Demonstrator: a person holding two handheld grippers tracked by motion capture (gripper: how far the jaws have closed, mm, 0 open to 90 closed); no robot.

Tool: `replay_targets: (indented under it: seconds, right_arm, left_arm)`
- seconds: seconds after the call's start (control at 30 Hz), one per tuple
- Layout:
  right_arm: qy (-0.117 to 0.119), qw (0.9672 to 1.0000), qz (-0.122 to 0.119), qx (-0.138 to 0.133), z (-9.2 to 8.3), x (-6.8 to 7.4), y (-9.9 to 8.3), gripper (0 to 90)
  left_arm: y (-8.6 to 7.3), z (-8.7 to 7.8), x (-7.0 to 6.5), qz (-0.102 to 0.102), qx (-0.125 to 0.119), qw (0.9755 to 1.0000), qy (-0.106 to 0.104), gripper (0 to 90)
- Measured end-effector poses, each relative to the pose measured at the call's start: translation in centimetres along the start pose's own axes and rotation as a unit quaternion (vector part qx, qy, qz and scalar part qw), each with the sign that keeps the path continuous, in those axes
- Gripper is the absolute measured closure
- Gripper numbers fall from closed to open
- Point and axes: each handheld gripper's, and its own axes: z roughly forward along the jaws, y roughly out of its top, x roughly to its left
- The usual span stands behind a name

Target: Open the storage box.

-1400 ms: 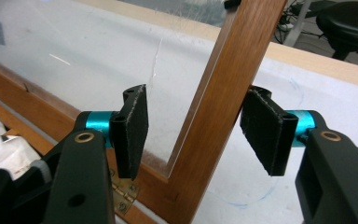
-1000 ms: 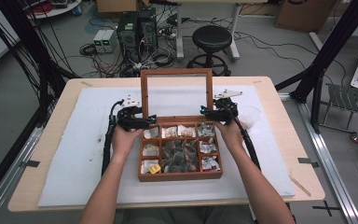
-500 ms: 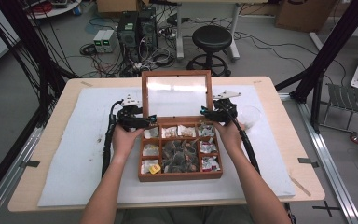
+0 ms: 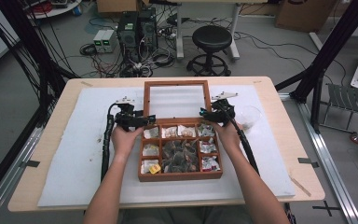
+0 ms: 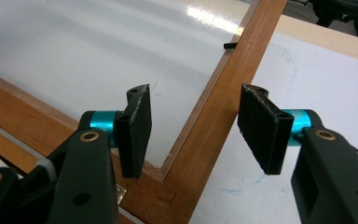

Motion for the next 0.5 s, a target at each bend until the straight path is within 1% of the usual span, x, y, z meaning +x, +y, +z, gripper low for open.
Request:
replay_targets:
  seconds: [0.1,0.2,0.3,0.37,0.5]
  right_arm:
    - [-0.005,1.0,-0.001,0.002,0.06,0.17,-0.02,46.3]
    - [-0.005,1.0,0.0,0.003,0.14,0.22,-0.06,46.1]
    - [-0.004,1.0,-0.002,0.005,0.15,0.24,-0.1,45.9]
    - [-0.006,1.0,-0.005,0.005,0.12,0.32,-0.11,45.8]
    - [-0.008,0.9999,-0.007,0.007,0.11,0.48,-0.11,45.4]
  left_arm:
    - [0.0,0.03,0.1,-0.006,0.002,1.0,-0.002,27.8]
    - [-0.09,0.1,0.27,-0.019,0.003,0.9998,-0.007,27.8]
    - [-0.11,0.1,0.31,-0.024,0.005,0.9997,-0.008,27.9]
    - [-0.11,0.09,0.24,-0.024,0.004,0.9997,-0.007,27.9]
    - [-0.13,0.07,0.29,-0.034,0.009,0.9994,-0.007,27.9]
